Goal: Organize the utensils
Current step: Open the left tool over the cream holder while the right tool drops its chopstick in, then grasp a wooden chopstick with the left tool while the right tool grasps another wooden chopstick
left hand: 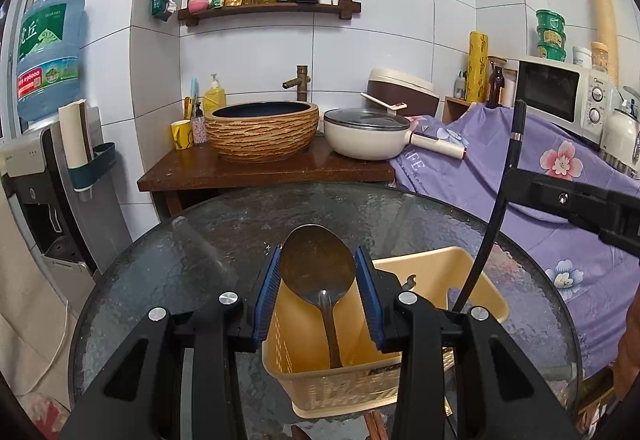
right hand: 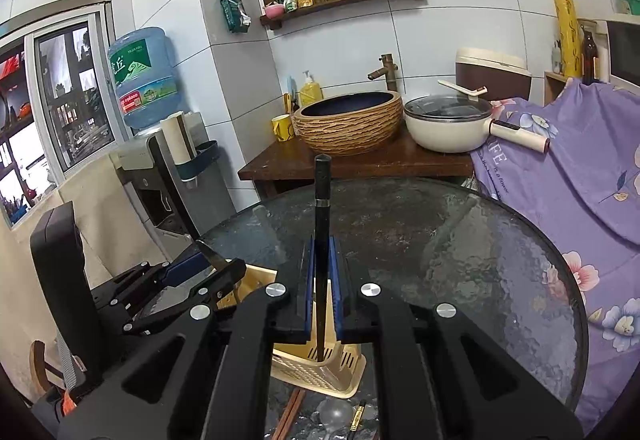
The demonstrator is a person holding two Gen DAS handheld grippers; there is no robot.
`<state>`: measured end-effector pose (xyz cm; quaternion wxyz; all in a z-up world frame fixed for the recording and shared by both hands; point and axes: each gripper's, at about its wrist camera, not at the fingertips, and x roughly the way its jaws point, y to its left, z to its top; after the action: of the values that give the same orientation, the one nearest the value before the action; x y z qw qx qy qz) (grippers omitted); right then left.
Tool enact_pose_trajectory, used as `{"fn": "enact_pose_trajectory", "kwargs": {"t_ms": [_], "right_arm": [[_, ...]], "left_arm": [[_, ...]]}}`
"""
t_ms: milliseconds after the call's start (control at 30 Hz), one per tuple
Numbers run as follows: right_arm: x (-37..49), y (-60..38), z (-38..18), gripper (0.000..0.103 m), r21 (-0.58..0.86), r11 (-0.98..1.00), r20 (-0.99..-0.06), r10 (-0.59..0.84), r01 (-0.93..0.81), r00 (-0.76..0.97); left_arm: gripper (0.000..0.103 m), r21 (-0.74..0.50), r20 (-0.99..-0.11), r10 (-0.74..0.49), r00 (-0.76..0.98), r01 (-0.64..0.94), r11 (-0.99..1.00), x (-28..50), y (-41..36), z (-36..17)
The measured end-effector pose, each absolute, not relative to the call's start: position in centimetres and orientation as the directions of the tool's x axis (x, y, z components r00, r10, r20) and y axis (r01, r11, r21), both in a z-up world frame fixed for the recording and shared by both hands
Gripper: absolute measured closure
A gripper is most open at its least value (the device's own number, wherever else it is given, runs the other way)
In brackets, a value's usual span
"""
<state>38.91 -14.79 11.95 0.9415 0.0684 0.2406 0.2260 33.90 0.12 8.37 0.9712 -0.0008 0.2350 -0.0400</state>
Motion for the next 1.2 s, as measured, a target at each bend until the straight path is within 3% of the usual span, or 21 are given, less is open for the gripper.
{"fn": "enact_pose_trajectory", "kwargs": {"t_ms": [167,233,267,300,367,433,567,800,1200], "right_arm": [[39.0,-15.0,11.8,0.095,0.244,0.890,-0.419,0.455,-0.385,0.786],[39.1,-15.1,11.7,0.095,0.245,0.894,-0.416,0.446,-0.374,0.793],[39.1,-15.1,11.7,0.095,0.243,0.896,-0.416,0.442,-0.372,0.794],[39.2,-15.2,11.6,0.094,0.241,0.897,-0.420,0.440,-0.370,0.794],[39.0,-15.2,11.4,0.082,0.237,0.899,-0.420,0.436,-0.367,0.796],[38.5,-15.5,11.4,0.050,0.237,0.899,-0.399,0.436,-0.368,0.807],[36.7,-15.9,11.5,0.048,0.201,0.910,-0.362,0.412,-0.362,0.836],[33.5,-17.3,9.4,0.046,0.171,0.929,-0.391,0.370,-0.329,0.843],[31.8,-20.0,-1.5,0.046,0.162,0.968,-0.651,0.250,-0.190,0.717]], "left_arm": [[0.064,-0.013,-0.456,-0.079,0.887,0.082,0.997,33.9,0.1,8.1],[0.049,0.002,-0.450,-0.073,0.890,0.083,0.997,33.8,0.1,8.1],[0.036,0.014,-0.441,-0.063,0.895,0.078,0.997,33.6,0.0,8.1],[0.031,0.025,-0.424,-0.052,0.904,0.070,0.997,33.2,0.0,8.2],[0.027,0.021,-0.407,-0.056,0.912,0.070,0.997,32.5,0.3,8.3],[0.021,0.015,-0.400,-0.057,0.915,0.068,0.998,31.9,0.5,8.5],[0.008,0.005,-0.383,-0.029,0.923,0.034,0.999,30.1,1.5,8.4],[0.006,0.002,-0.440,0.010,0.898,-0.010,1.000,26.6,3.3,6.4],[0.006,-0.026,-0.611,0.051,0.790,-0.084,0.996,23.6,5.7,-0.2]]}}
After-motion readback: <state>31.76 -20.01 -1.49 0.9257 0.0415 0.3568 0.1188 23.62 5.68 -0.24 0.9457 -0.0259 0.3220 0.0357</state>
